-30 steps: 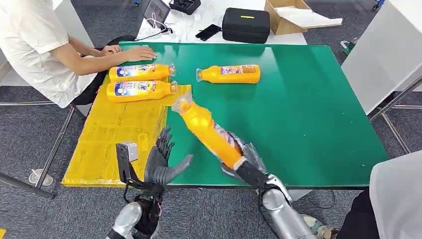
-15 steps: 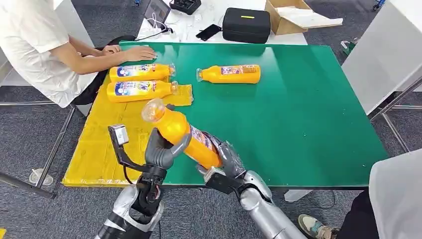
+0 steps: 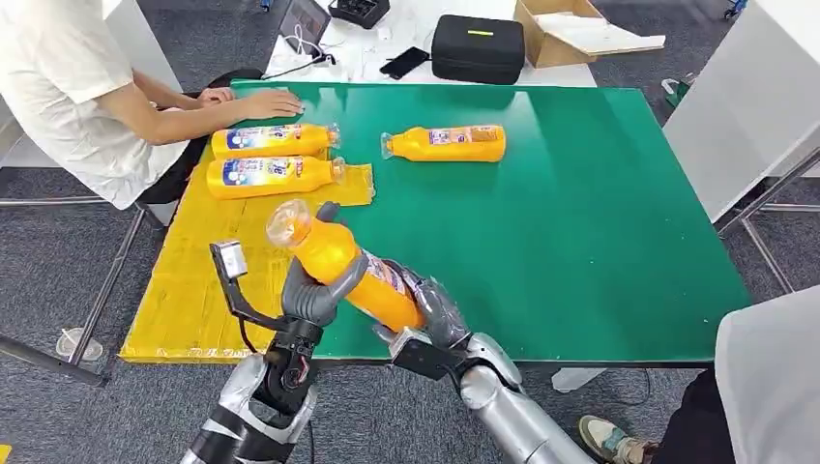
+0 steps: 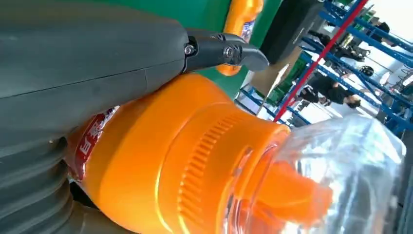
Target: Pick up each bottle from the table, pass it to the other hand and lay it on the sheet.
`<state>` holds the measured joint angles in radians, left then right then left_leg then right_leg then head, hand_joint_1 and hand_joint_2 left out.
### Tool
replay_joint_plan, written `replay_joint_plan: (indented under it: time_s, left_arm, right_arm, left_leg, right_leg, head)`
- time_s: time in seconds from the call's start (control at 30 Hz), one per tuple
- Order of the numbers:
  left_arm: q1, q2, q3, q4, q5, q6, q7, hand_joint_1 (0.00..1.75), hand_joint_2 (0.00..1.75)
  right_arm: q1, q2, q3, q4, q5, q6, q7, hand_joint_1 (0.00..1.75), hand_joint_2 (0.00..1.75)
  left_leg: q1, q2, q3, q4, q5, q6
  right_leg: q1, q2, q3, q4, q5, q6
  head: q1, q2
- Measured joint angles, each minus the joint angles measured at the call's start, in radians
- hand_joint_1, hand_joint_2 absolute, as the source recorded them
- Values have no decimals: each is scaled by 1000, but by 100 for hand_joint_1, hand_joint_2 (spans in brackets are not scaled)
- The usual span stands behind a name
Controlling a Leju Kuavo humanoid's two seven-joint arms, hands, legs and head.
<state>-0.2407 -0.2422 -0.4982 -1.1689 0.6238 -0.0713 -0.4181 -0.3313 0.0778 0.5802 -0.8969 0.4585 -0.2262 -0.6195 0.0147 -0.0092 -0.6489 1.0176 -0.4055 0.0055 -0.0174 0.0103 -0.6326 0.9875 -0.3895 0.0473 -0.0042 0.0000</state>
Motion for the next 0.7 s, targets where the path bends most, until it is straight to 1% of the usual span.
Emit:
replay_joint_plan:
  time_s: [0.4,0.43,0.47,0.5,0.53,0.57,0.67,0.7]
  left_arm:
    - [2,0,8,0,-19,-45,-44,175,175]
    - [2,0,8,0,-19,-45,-44,175,175]
    - [2,0,8,0,-19,-45,-44,175,175]
    - [2,0,8,0,-19,-45,-44,175,175]
    - [2,0,9,0,-19,-45,-45,175,175]
    - [2,0,9,0,-21,-45,-47,175,175]
    - [4,0,8,0,-42,-48,-57,175,175]
    - [6,0,7,0,-49,-51,-59,175,175]
  right_arm:
    - [-9,3,5,15,-35,19,-19,175,175]
    - [-9,3,5,16,-35,19,-19,169,175]
    - [-9,5,5,16,-35,20,-19,155,175]
    - [-9,5,5,16,-36,21,-19,129,175]
    - [-10,5,5,17,-39,21,-19,7,175]
    - [-11,5,5,18,-42,22,-20,0,175]
    - [-9,8,4,18,-58,55,-20,0,175]
    - [-7,10,4,18,-66,71,-20,0,0]
  left_leg:
    - [0,0,0,0,0,0]
    - [0,0,0,0,0,0]
    - [0,0,0,0,0,0]
    - [0,0,0,0,0,0]
    - [0,0,0,0,0,0]
    - [0,0,0,0,0,0]
    - [0,0,0,0,0,0]
    - [0,0,0,0,0,0]
  right_leg:
    - [0,0,0,0,0,0]
    - [0,0,0,0,0,0]
    - [0,0,0,0,0,0]
    - [0,0,0,0,0,0]
    - [0,0,0,0,0,0]
    - [0,0,0,0,0,0]
    - [0,0,0,0,0,0]
    - [0,0,0,0,0,0]
  head:
    - [0,0]
    - [0,0]
    - [0,0]
    - [0,0]
    - [0,0]
    - [0,0]
    - [0,0]
    - [0,0]
